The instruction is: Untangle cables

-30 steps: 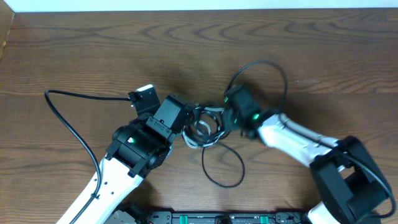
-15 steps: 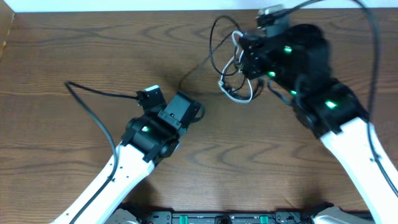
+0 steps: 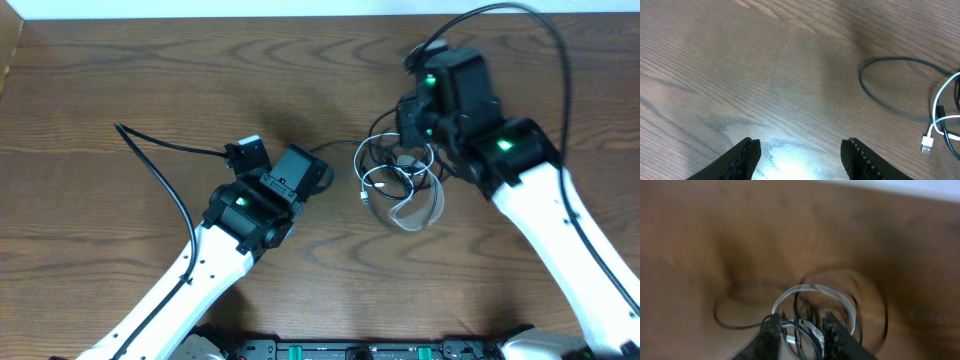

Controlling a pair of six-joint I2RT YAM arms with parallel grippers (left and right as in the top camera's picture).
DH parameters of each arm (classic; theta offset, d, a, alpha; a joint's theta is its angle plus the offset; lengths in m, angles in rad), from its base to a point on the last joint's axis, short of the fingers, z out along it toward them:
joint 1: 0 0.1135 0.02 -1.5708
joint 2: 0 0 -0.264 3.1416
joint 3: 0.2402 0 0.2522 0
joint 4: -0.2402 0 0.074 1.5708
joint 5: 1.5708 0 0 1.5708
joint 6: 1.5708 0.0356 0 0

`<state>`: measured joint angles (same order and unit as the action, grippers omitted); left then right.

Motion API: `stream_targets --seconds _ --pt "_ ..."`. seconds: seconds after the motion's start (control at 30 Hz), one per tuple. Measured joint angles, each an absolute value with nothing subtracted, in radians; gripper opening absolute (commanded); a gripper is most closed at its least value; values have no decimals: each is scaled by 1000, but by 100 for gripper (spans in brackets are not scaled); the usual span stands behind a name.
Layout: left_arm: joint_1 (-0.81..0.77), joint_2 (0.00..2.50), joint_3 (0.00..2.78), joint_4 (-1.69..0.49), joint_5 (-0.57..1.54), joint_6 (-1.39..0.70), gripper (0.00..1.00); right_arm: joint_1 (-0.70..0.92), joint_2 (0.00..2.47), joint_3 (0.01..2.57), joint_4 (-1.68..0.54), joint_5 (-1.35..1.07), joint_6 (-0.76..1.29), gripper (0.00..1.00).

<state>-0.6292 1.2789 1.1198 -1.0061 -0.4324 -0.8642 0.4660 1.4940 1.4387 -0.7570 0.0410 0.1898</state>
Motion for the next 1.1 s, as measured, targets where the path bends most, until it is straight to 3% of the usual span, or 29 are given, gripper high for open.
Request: stream_targets --seconds 0.03,0.4,0.6,0.67,0.73,1.0,1.1 --pt "-629 1278 1120 -1006 -433 -864 57 466 1519 1439 -778 28 190 99" --pt "-629 1131 1119 -1017 -433 -810 57 468 1878 1439 -990 -76 190 99" --pt "-629 1108 1119 -1085 -432 -780 57 463 1916 1438 -1009 10 307 99" --pt "-629 1108 1119 -1098 -432 -780 58 460 1916 1438 -1015 50 343 98" --pt "-629 1108 1119 -1114 -432 -777 57 456 1916 1439 -1040 99 382 89" --pt "-629 1108 1119 -1122 -432 -777 57 434 1916 1439 -1206 215 471 84" --pt "-629 1108 1119 -1122 -432 -777 58 434 1916 1439 -1219 225 472 74"
